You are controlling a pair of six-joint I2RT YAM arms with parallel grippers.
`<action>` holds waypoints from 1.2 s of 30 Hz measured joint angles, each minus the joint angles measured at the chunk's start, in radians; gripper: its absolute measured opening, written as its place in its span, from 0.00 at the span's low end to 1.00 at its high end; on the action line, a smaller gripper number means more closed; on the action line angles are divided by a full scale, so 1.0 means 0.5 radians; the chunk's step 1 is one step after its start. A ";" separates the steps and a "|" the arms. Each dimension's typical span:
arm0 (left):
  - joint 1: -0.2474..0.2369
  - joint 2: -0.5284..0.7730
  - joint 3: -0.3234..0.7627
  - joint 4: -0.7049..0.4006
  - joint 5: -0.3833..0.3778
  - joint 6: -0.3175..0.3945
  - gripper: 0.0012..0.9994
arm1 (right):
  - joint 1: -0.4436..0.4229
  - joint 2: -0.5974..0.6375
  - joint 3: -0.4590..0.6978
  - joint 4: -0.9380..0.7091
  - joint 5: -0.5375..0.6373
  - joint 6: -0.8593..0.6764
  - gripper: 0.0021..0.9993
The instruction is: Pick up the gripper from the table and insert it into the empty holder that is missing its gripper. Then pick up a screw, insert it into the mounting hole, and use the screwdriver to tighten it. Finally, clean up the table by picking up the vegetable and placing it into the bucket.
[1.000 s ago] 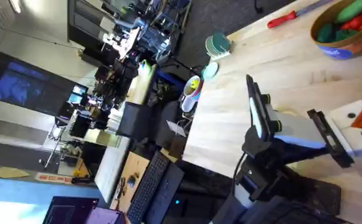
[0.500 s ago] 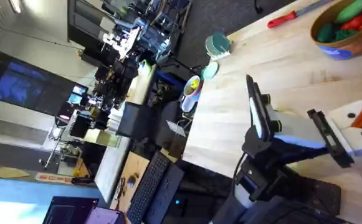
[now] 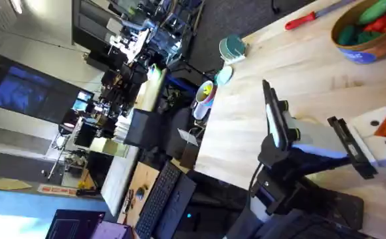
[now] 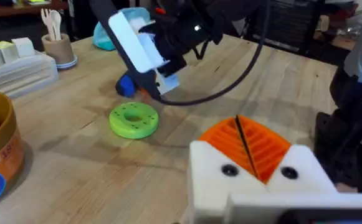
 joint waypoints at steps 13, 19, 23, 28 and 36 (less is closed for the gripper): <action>0.000 0.000 0.000 -0.001 -0.001 0.000 0.00 | 0.027 -0.521 0.014 -0.683 0.091 0.796 0.99; 0.000 0.000 0.000 0.000 0.000 0.000 0.00 | -0.023 -0.999 0.014 -1.171 0.093 1.431 0.99; 0.000 0.000 0.000 -0.001 -0.001 0.000 0.00 | -0.034 -1.322 0.014 -1.545 0.097 1.794 0.99; 0.000 0.000 0.000 0.000 0.000 0.000 0.00 | -0.034 -1.722 0.014 -1.904 0.100 2.215 0.99; 0.000 0.000 0.000 0.000 -0.001 0.000 0.00 | -0.034 -2.275 0.014 -2.119 0.100 2.856 0.99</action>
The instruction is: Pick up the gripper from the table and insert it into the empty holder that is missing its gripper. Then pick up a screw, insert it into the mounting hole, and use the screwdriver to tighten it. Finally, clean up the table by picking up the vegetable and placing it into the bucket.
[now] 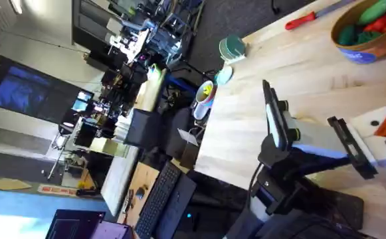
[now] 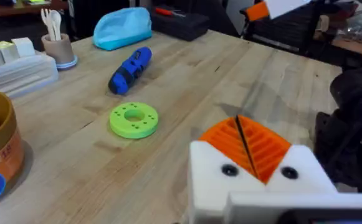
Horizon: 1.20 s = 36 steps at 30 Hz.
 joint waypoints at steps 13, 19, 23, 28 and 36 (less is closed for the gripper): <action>0.000 0.000 0.000 0.001 -0.015 0.000 0.00 | 0.000 -0.193 0.000 -0.043 -0.001 0.210 0.99; 0.000 0.000 0.000 0.003 -0.017 0.000 0.00 | 0.000 -0.193 0.000 -0.043 -0.001 0.223 0.99; 0.000 -0.001 0.000 0.003 -0.022 0.000 0.00 | 0.000 -0.193 0.000 -0.043 -0.001 0.223 0.99; 0.000 0.000 0.000 0.005 -0.062 0.001 0.01 | 0.000 -0.193 0.000 -0.043 -0.001 0.223 0.99; 0.000 -0.001 0.000 0.004 -0.076 0.002 0.87 | 0.000 -0.193 0.000 -0.043 -0.001 0.223 0.99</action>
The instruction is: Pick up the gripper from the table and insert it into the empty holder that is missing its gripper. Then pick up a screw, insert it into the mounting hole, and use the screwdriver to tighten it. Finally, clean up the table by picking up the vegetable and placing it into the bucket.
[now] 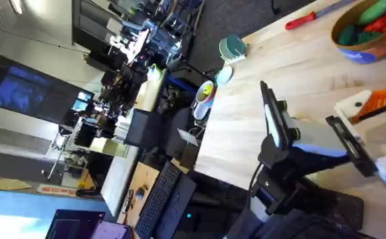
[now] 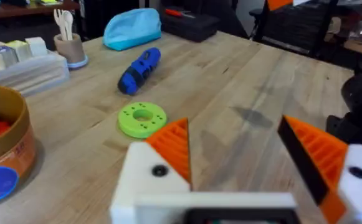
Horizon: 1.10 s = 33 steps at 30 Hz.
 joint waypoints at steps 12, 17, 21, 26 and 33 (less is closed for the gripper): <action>0.000 0.001 0.000 0.000 -0.001 -0.002 0.98 | 0.000 0.000 0.000 0.000 0.000 0.000 0.99; 0.000 0.001 0.000 0.000 -0.001 -0.002 0.98 | 0.000 0.000 0.000 0.000 0.000 0.000 0.99; 0.000 0.001 0.000 0.000 -0.001 -0.002 0.98 | 0.000 0.000 0.000 0.000 0.000 0.000 0.99; 0.000 0.001 0.000 0.000 -0.001 -0.002 0.98 | 0.000 0.000 0.000 0.000 0.000 0.000 0.99; 0.000 0.001 0.000 0.000 -0.001 -0.002 0.99 | 0.000 0.000 0.000 0.000 0.000 0.000 0.99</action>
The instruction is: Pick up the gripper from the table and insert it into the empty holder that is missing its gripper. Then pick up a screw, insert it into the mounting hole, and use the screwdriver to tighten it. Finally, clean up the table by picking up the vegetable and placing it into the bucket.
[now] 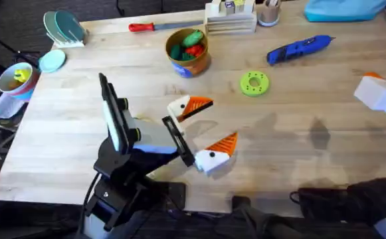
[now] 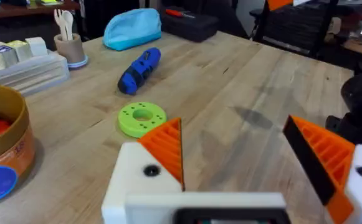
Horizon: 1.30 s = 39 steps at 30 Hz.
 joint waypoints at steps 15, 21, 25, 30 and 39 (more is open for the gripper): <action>0.000 0.000 0.000 0.002 -0.037 0.000 0.99 | 0.000 0.000 0.000 0.000 0.000 0.000 0.99; 0.000 0.000 0.099 -0.223 -0.225 -0.074 0.99 | 0.000 0.000 0.000 0.000 0.000 0.000 0.99; 0.000 0.009 0.439 -0.971 -0.489 -0.247 0.99 | 0.000 0.000 0.000 0.000 0.000 0.000 0.99; 0.000 0.178 1.057 -1.617 -0.873 -0.336 0.99 | 0.000 0.001 0.000 -0.001 0.000 0.000 0.99; 0.000 1.030 1.964 -2.302 -1.298 -0.417 0.99 | 0.000 0.000 0.000 0.000 0.000 0.000 0.99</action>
